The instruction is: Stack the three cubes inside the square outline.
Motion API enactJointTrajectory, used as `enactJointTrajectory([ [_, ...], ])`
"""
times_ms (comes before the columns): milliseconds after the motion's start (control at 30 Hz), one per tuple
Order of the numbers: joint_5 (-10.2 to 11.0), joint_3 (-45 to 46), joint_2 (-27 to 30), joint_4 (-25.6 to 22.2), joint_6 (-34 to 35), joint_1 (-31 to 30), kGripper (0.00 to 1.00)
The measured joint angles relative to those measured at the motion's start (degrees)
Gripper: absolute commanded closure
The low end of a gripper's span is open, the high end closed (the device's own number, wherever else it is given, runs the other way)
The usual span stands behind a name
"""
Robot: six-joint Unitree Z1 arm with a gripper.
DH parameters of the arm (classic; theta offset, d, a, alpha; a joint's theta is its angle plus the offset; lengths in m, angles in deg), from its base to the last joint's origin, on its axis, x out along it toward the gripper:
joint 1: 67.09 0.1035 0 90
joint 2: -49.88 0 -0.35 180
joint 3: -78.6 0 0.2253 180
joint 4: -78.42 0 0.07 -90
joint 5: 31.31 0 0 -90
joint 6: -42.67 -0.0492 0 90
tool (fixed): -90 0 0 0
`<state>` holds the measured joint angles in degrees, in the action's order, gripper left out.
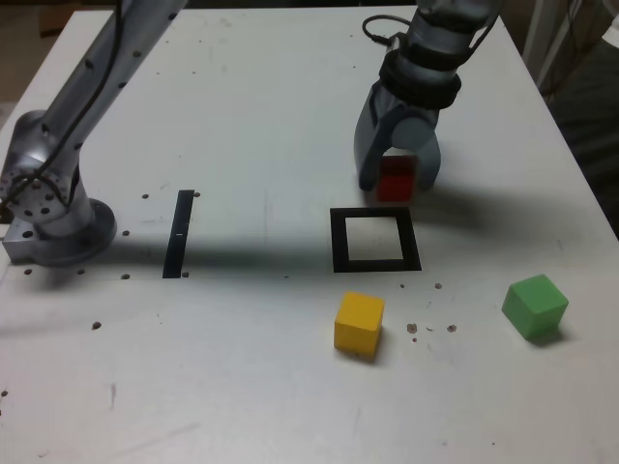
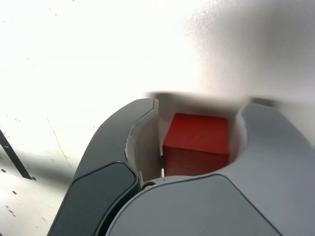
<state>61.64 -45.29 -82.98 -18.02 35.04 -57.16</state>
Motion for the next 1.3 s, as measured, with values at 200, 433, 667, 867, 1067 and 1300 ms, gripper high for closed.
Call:
enactJointTrajectory([
  [200, -0.1, 0.0, 0.7, -0.3, 0.0, -0.6, 0.69],
  [433, 1.5, 3.3, 5.7, -0.9, 0.0, -2.3, 0.69],
  [667, 1.3, 9.6, 10.1, 0.8, 0.6, -5.3, 0.69],
  [867, 0.1, 14.2, 12.2, 3.8, 1.8, -7.9, 0.69],
  [1067, -1.4, 18.5, 13.3, 7.7, 3.0, -10.5, 0.69],
  [1300, -2.5, 20.3, 13.4, 10.1, 3.8, -12.6, 0.69],
])
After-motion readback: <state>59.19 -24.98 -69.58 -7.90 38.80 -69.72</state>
